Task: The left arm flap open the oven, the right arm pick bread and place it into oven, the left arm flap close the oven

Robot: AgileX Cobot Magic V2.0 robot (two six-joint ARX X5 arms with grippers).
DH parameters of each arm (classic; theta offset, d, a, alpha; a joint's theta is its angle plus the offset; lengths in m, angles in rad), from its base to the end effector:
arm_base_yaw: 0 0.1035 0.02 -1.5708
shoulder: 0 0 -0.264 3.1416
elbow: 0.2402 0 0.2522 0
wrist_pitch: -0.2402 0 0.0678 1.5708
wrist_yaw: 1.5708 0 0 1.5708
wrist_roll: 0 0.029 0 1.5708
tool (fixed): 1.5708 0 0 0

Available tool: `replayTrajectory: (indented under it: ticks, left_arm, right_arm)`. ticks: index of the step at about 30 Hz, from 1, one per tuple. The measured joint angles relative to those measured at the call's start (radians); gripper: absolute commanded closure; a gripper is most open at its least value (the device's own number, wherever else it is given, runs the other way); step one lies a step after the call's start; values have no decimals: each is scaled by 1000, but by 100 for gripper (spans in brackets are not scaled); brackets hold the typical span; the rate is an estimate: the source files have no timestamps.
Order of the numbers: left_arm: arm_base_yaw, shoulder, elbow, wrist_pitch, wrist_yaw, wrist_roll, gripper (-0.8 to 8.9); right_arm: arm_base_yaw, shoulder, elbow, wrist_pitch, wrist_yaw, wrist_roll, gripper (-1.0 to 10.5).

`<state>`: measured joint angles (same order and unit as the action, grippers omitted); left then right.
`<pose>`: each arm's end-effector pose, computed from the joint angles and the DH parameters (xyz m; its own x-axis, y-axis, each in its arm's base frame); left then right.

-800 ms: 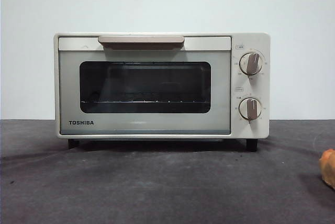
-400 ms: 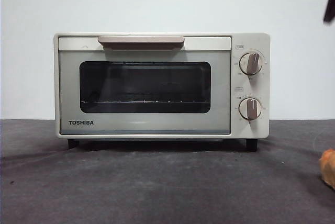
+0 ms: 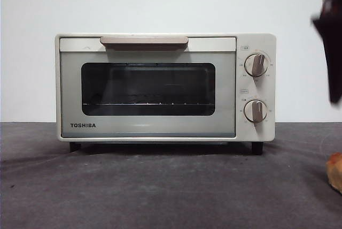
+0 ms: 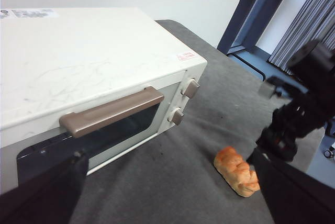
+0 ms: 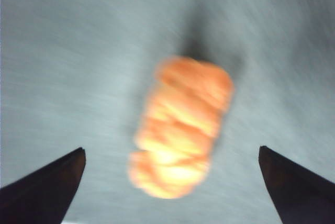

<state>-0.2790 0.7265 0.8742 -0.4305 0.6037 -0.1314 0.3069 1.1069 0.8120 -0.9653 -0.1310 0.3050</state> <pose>0.1340 -0.0555 0.3487 0.6036 -0.7635 -0.2297 0.7092 0.6458 -0.2829 0.1735 0.0590 0.2339 0.2494 0.2161 -0.9440 -0.0494 0.9764 0.2104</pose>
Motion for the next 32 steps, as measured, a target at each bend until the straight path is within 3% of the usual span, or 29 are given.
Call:
replayTrajectory:
  ticks: [15, 21, 25, 32]
  left_arm:
    - [0, 0, 0, -2, -2, 3, 313]
    - [0, 0, 0, -3, -2, 3, 313]
    - [0, 0, 0, -4, -2, 3, 313]
    - [0, 0, 0, -4, -2, 2, 317]
  right_arm:
    - [13, 245, -19, 134, 23, 15, 416]
    - [13, 312, -20, 156, -10, 8, 601]
    - [13, 327, -21, 172, -23, -2, 809]
    - [13, 311, -21, 164, -26, -18, 836]
